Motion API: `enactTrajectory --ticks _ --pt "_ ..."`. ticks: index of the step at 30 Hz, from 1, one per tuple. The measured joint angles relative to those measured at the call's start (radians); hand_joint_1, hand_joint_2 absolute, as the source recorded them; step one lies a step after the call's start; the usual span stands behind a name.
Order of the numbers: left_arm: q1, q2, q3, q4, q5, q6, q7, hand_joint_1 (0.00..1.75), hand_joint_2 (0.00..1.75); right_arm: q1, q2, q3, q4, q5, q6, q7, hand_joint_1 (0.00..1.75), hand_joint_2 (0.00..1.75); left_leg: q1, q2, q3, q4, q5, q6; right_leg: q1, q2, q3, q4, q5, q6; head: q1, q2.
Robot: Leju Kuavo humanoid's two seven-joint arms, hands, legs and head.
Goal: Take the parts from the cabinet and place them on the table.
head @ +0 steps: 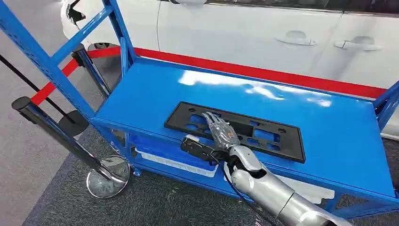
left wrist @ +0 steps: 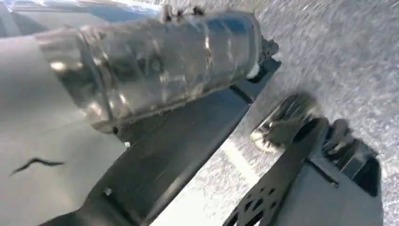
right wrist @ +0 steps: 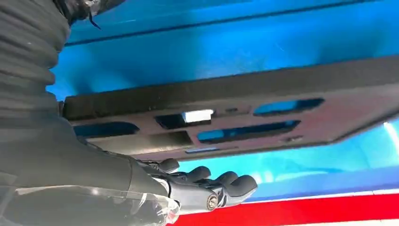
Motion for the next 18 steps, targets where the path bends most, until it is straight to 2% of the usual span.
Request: enactTrajectory --ticks 1,2,4,5,6,7,9,10,11,12,14,15,16,17,18 --pt "-0.002 0.000 0.000 0.000 0.000 0.000 -0.001 0.00 0.00 0.000 0.000 0.005 0.002 0.012 0.003 0.005 0.00 1.75 0.002 0.000 0.006 -0.014 0.020 -0.001 -0.001 0.001 0.001 0.000 0.000 0.000 -0.001 0.000" --pt "-0.003 0.000 0.000 0.000 -0.004 -0.001 -0.003 0.00 0.00 0.000 0.000 0.012 0.004 0.028 0.004 0.016 0.00 1.75 0.004 0.000 0.032 -0.067 0.057 -0.001 -0.002 0.002 0.003 0.000 -0.001 0.001 0.000 0.000" --pt "0.000 0.002 0.000 0.000 -0.016 -0.001 -0.004 0.00 0.00 -0.004 -0.001 0.022 0.008 0.052 0.001 0.042 0.00 1.75 0.006 0.001 0.123 -0.253 0.150 0.003 -0.003 0.008 0.009 0.000 -0.003 0.005 -0.001 0.000" --pt "0.000 0.002 0.000 0.001 -0.021 -0.001 -0.004 0.00 0.00 -0.005 -0.003 0.023 0.010 0.066 -0.007 0.057 0.00 1.75 0.006 0.000 0.142 -0.293 0.138 0.006 -0.004 0.008 0.009 -0.001 -0.004 0.007 0.000 0.000" --pt "0.000 0.002 0.000 0.001 -0.023 -0.002 -0.004 0.00 0.00 -0.008 -0.009 0.025 0.012 0.088 -0.018 0.081 0.00 1.75 -0.002 -0.001 0.152 -0.312 0.138 0.009 0.002 0.009 0.003 0.002 -0.002 0.013 -0.001 0.000" --pt "0.000 0.002 0.000 0.001 -0.024 -0.005 -0.003 0.00 0.00 -0.009 -0.014 0.029 0.015 0.129 -0.043 0.118 0.00 1.75 -0.003 -0.003 0.147 -0.306 0.137 0.015 0.001 0.009 0.000 -0.003 0.002 0.020 0.000 0.000" --pt "0.010 0.003 0.000 0.001 -0.024 -0.022 -0.015 0.00 0.00 -0.010 -0.037 0.037 0.018 0.263 -0.114 0.245 0.00 1.75 -0.005 -0.004 0.146 -0.310 0.138 0.025 0.000 0.008 0.005 -0.010 0.005 0.029 0.001 0.000" --pt "0.012 0.004 0.000 0.001 -0.026 -0.027 -0.021 0.00 0.00 -0.012 -0.047 0.039 0.018 0.318 -0.144 0.293 0.00 1.75 0.004 -0.003 0.153 -0.323 0.145 0.035 0.004 0.008 0.004 -0.009 0.000 0.037 0.003 0.000" --pt "0.015 0.005 0.000 0.001 -0.032 -0.031 -0.025 0.00 0.00 -0.015 -0.066 0.039 0.019 0.364 -0.167 0.330 0.00 1.75 0.004 -0.001 0.158 -0.328 0.148 0.040 -0.001 0.008 -0.003 0.009 -0.012 0.039 0.002 0.000" --pt "0.016 0.005 0.000 0.001 -0.035 -0.033 -0.026 0.00 0.00 -0.018 -0.082 0.039 0.019 0.394 -0.175 0.347 0.00 1.75 0.004 -0.001 0.159 -0.329 0.148 0.046 0.001 0.006 -0.023 0.055 -0.042 0.040 0.005 0.000" --pt "0.018 0.005 0.000 0.001 -0.045 -0.034 -0.026 0.00 0.00 -0.016 -0.115 0.035 0.019 0.435 -0.154 0.365 0.00 1.75 0.001 0.000 0.159 -0.328 0.147 0.051 0.003 0.006 -0.103 0.220 -0.114 0.042 0.005 0.000" --pt "0.021 0.005 0.000 0.001 -0.050 -0.034 -0.026 0.00 0.00 -0.013 -0.130 0.033 0.019 0.452 -0.132 0.372 0.00 1.75 0.000 0.001 0.159 -0.328 0.146 0.053 0.002 0.006 -0.137 0.284 -0.130 0.044 0.004 0.000" --pt "0.023 0.007 0.000 0.001 -0.054 -0.034 -0.026 0.00 0.00 -0.009 -0.145 0.031 0.018 0.468 -0.111 0.377 0.00 1.75 -0.001 0.001 0.160 -0.327 0.146 0.053 0.002 0.006 -0.147 0.299 -0.122 0.044 0.005 0.000" --pt "0.024 0.008 0.000 0.001 -0.056 -0.034 -0.025 0.00 0.00 -0.006 -0.158 0.028 0.015 0.482 -0.088 0.378 0.00 1.75 -0.001 0.000 0.161 -0.326 0.145 0.054 0.002 0.006 -0.134 0.268 -0.094 0.044 0.005 0.000" --pt "0.023 0.008 0.000 0.001 -0.059 -0.034 -0.022 0.00 0.00 -0.006 -0.169 0.024 0.014 0.495 -0.067 0.379 0.00 1.75 -0.001 -0.001 0.161 -0.323 0.143 0.054 0.001 0.005 -0.101 0.197 -0.052 0.043 0.005 0.000"
